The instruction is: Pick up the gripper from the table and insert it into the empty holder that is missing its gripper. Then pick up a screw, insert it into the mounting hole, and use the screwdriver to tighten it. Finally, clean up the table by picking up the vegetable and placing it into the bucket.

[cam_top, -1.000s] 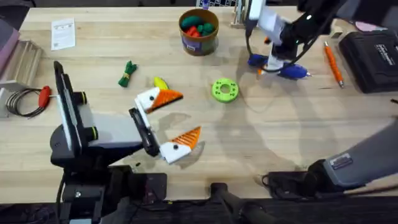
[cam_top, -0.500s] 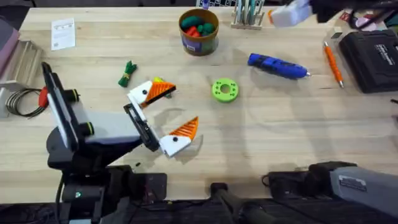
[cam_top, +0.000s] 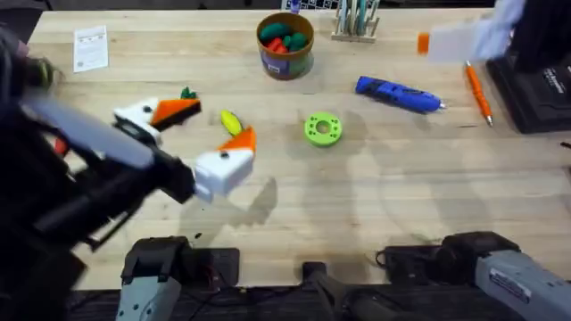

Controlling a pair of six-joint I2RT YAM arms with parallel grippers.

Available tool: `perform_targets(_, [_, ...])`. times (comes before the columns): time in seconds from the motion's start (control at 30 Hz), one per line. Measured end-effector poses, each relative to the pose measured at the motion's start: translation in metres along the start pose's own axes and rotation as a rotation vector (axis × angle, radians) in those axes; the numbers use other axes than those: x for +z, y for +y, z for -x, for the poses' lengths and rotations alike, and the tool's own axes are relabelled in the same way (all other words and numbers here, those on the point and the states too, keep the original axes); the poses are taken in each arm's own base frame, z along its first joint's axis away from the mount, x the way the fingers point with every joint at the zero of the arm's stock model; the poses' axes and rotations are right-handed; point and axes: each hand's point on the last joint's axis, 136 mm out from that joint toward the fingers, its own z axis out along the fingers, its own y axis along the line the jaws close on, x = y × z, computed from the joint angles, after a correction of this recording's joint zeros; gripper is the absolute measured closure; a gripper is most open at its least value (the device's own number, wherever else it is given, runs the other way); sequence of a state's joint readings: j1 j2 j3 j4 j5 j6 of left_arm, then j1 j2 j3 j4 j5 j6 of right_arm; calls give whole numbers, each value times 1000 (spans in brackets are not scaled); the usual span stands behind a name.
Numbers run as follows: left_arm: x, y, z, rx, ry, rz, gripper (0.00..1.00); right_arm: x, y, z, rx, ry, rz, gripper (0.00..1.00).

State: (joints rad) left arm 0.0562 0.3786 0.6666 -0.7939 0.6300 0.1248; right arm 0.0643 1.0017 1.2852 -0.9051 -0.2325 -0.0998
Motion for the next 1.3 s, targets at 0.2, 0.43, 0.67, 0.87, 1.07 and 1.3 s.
perform_targets(0.2, [1, 28, 8, -95, 199, 115, 15, 13, 2, -64, 46, 69, 3, 17])
perform_targets(0.43, [17, 53, 11, -132, 291, 173, 15, 14, 6, -112, 63, 86, 1, 17])
perform_targets(0.67, [17, 72, 2, -206, 345, 276, 15, 16, 6, -117, 64, 85, -1, 17])
perform_targets(0.87, [32, 79, -5, -340, 446, 361, 15, 16, 6, -116, 64, 84, -4, 17])
perform_targets(1.07, [77, 82, -35, -508, 676, 538, 15, 16, 5, -116, 65, 84, -4, 17])
perform_targets(1.3, [107, 101, -63, -682, 751, 701, 16, 16, 5, -116, 66, 84, -4, 17])
